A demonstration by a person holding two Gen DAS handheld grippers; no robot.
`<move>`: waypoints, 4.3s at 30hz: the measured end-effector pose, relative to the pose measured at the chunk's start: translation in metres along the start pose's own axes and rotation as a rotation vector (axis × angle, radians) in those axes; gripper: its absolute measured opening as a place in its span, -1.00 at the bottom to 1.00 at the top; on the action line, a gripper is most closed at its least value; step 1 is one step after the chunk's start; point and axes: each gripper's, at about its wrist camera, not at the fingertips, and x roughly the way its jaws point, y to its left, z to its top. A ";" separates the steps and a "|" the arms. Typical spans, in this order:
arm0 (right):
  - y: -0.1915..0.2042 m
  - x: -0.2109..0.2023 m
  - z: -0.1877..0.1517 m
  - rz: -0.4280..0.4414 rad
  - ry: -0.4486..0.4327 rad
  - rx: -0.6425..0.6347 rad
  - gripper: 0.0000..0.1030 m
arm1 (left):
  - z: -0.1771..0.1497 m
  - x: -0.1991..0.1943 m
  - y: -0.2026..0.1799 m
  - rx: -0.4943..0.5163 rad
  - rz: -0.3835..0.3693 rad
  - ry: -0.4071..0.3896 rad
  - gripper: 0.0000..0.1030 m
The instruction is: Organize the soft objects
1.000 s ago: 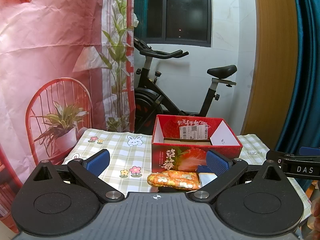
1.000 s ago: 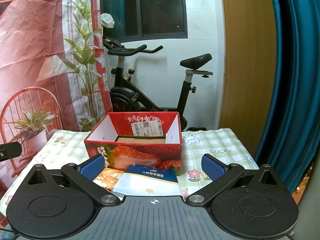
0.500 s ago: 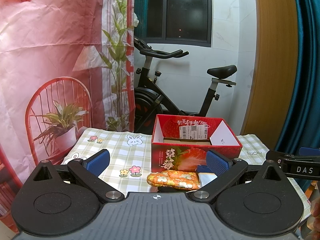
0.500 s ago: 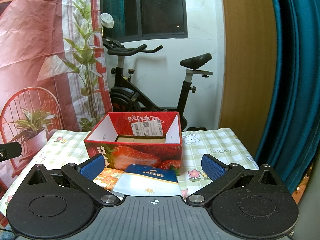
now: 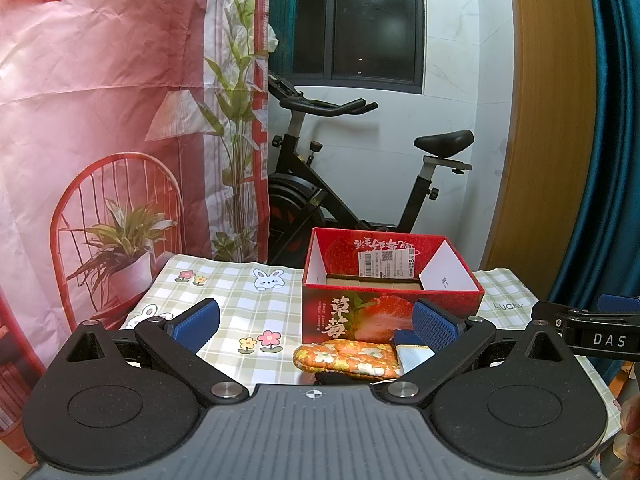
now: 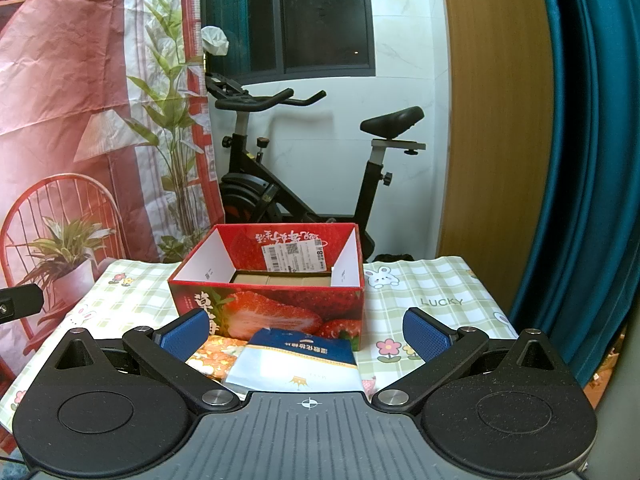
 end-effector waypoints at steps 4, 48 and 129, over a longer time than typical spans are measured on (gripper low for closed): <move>0.000 -0.002 0.000 0.000 0.001 0.001 0.99 | -0.002 0.000 0.000 -0.005 -0.006 0.007 1.00; 0.037 0.109 -0.117 0.273 0.385 -0.222 0.49 | -0.092 0.129 0.032 -0.131 -0.260 0.524 0.62; 0.044 0.083 -0.002 0.443 0.059 -0.296 -0.18 | 0.029 0.095 0.013 -0.179 -0.667 0.180 -0.08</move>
